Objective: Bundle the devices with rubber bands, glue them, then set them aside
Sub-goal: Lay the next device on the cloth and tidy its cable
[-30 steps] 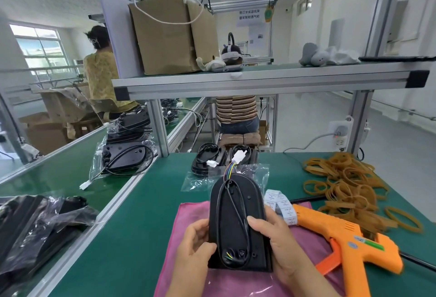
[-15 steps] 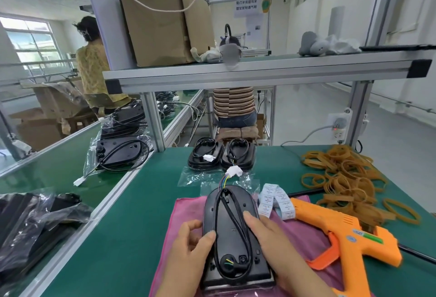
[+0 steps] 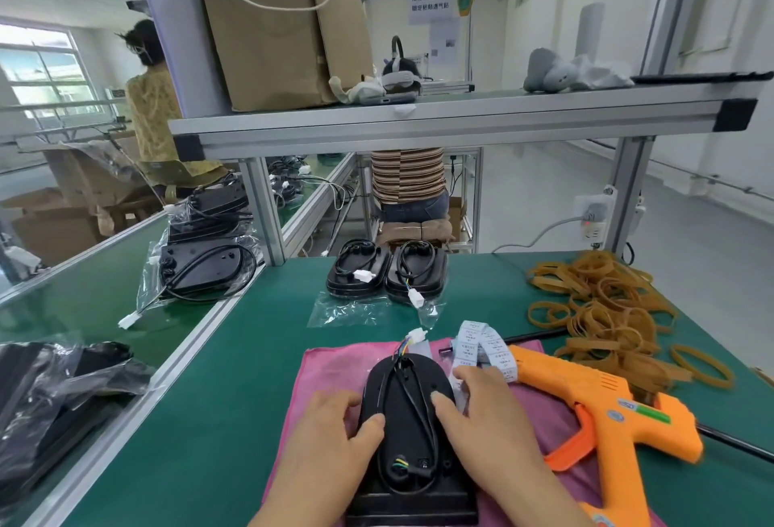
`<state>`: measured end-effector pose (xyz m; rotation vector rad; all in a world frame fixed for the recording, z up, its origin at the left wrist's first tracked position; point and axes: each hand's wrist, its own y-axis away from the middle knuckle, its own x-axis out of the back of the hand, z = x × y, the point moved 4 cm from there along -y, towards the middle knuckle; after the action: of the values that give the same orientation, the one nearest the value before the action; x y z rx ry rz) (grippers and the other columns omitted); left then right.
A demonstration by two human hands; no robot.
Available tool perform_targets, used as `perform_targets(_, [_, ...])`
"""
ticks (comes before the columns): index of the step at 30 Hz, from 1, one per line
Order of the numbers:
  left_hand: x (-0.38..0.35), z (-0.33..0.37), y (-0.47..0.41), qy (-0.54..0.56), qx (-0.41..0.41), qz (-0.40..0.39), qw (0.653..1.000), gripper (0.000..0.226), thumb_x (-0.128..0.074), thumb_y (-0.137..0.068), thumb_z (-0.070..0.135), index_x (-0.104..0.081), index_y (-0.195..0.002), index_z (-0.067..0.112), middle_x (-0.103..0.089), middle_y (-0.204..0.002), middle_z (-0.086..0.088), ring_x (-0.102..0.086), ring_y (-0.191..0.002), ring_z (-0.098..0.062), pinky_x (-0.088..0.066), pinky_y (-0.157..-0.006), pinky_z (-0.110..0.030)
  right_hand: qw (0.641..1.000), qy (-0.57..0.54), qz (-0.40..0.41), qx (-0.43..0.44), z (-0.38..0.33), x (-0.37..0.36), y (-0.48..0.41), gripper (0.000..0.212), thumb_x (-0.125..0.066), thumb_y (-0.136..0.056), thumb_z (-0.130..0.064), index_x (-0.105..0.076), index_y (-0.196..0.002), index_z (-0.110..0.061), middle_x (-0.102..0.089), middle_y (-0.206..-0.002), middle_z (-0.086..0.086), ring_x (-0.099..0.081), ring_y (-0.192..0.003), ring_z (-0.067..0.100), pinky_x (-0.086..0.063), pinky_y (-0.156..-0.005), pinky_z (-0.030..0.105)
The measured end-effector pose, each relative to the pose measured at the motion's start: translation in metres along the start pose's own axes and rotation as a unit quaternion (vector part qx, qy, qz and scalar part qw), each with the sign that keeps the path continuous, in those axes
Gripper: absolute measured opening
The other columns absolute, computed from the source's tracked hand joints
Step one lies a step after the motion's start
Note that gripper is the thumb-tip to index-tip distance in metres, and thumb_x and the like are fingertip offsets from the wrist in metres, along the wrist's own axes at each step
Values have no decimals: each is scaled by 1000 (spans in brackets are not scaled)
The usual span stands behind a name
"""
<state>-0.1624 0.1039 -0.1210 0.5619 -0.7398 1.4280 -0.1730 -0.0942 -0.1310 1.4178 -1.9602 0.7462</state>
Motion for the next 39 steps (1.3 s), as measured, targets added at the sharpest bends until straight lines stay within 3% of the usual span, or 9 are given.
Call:
perform_targets(5, [6,20,-20,13,-43,45,998,6,-67,-87,38,-62,-90,35,-56,-96,17,-56,-90,1,-43,-82,-23,1000,5,-1,29,-15,3,-5,37,-63,-80,-62,-60,-104,-34,-47,-102,-13,-54,-92,8,-44,-79,26])
perform_targets(10, [-5,32,-47,-3,-38,19,999,11,-69,-86,32,-64,-80,23,-55,-82,7,-51,-74,-12,-42,-71,-30,995,72,-2,62,-31,0,-9,43,-71,-67,-65,-51,-82,-31,-40,-94,-11,-46,-87,11,-40,-72,28])
perform_targets(14, [-10,34,-58,-20,-20,8,1000,14,-67,-86,28,-65,-76,18,-57,-72,4,-56,-72,-24,-43,-67,-31,993,93,-2,77,-37,-1,-16,37,-71,-70,-56,-45,-81,-31,-38,-96,-10,-45,-87,13,-36,-70,28])
perform_targets(18, [-15,33,-54,24,-26,59,998,11,-63,-87,19,-61,-76,22,-60,-82,5,-57,-78,-16,-47,-75,-36,997,44,-5,58,-36,-7,-18,37,-69,-73,-54,-42,-89,-33,-44,-98,-11,-51,-91,14,-38,-72,30])
perform_targets(21, [-18,28,-50,95,-37,100,990,14,-64,-87,14,-61,-76,22,-57,-78,7,-54,-74,-9,-41,-70,-32,999,14,5,50,-33,-10,-19,42,-71,-73,-52,-38,-94,-35,-47,-100,-13,-54,-99,13,-42,-78,29])
perform_targets(26, [-18,31,-53,85,-71,114,987,10,-63,-90,20,-62,-81,24,-57,-83,8,-53,-77,-8,-40,-71,-30,999,3,6,42,-31,-12,-19,41,-73,-70,-50,-40,-92,-37,-51,-99,-13,-55,-100,13,-42,-77,28])
perform_targets(29, [-16,31,-50,114,-100,142,978,10,-66,-91,20,-62,-83,24,-56,-83,9,-53,-78,-2,-41,-72,-25,999,-4,4,42,-30,-12,-20,37,-71,-68,-50,-42,-87,-37,-50,-93,-15,-56,-96,12,-38,-71,26])
perform_targets(34, [-17,21,-49,158,-69,148,974,11,-64,-92,14,-63,-85,23,-58,-85,9,-53,-79,-2,-43,-75,-25,998,24,1,57,-32,-13,-23,27,-62,-77,-42,-39,-70,-29,-41,-86,-11,-47,-83,15,-34,-67,30])
perform_targets(39, [-16,22,-47,171,-92,149,970,12,-63,-93,15,-61,-86,25,-57,-84,11,-53,-79,0,-40,-70,-15,996,-39,61,42,-30,-11,-15,21,-58,-85,-34,-41,-75,-27,-50,-77,-9,-47,-70,10,-33,-61,32])
